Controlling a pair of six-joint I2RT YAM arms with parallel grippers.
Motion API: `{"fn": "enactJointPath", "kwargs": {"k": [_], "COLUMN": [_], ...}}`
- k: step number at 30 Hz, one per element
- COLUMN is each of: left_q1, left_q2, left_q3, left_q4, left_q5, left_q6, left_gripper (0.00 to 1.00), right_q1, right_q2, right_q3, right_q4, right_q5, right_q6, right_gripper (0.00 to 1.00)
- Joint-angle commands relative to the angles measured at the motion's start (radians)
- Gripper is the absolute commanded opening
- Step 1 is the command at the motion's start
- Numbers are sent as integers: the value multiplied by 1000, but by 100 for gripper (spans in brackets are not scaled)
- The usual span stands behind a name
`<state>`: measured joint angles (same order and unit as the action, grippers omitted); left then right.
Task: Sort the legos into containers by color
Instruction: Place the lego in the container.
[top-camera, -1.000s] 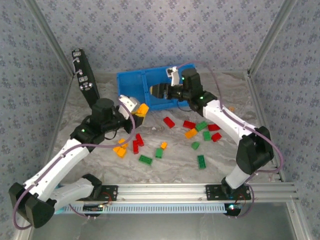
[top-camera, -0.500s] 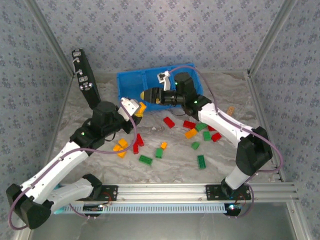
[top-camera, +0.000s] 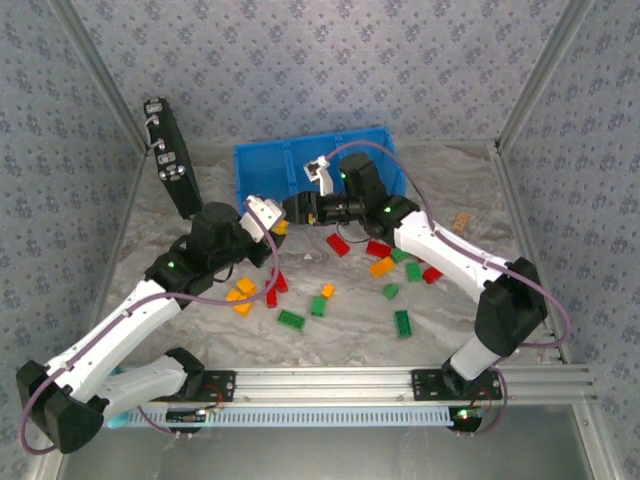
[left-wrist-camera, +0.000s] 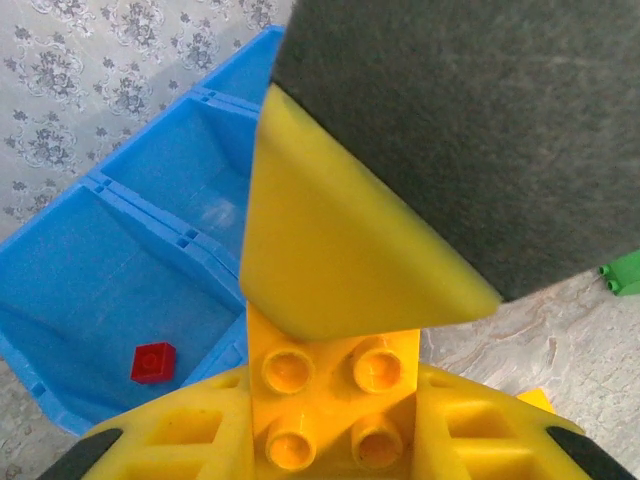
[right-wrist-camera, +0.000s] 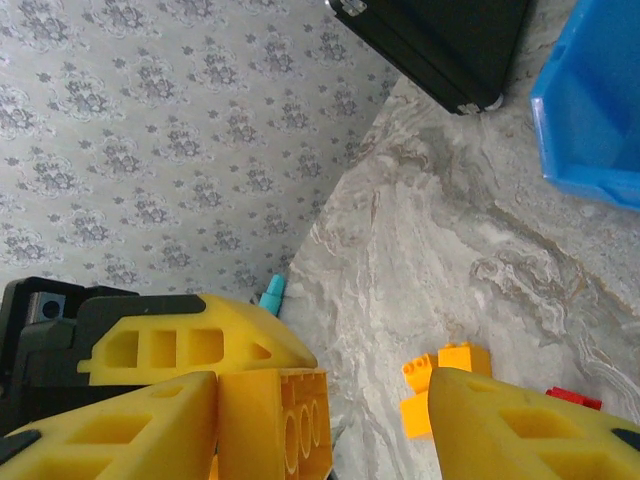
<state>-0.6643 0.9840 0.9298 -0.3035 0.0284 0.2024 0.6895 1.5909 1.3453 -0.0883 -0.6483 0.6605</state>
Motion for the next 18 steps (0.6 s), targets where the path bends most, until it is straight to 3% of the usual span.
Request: {"fn": "enactJointPath", "kwargs": {"k": [1, 10, 13, 16, 18], "left_q1": [-8, -9, -9, -9, -9], "left_q2": [2, 13, 26, 40, 37], "left_q3": [22, 29, 30, 36, 34], "left_q4": [19, 4, 14, 29, 48], "left_q5": [-15, -45, -55, -80, -86], "left_q6": [19, 34, 29, 20, 20], "left_gripper": [8, 9, 16, 51, 82], "right_q1": [10, 12, 11, 1, -26], "right_q2": [-14, 6, 11, 4, -7], "right_q3": [19, -3, -1, -11, -33], "right_q4": [-47, 39, 45, 43, 55], "right_q5": [-30, -57, -63, -30, -1], "right_q6": [-25, 6, 11, 14, 25], "right_gripper": [56, 30, 25, 21, 20]}}
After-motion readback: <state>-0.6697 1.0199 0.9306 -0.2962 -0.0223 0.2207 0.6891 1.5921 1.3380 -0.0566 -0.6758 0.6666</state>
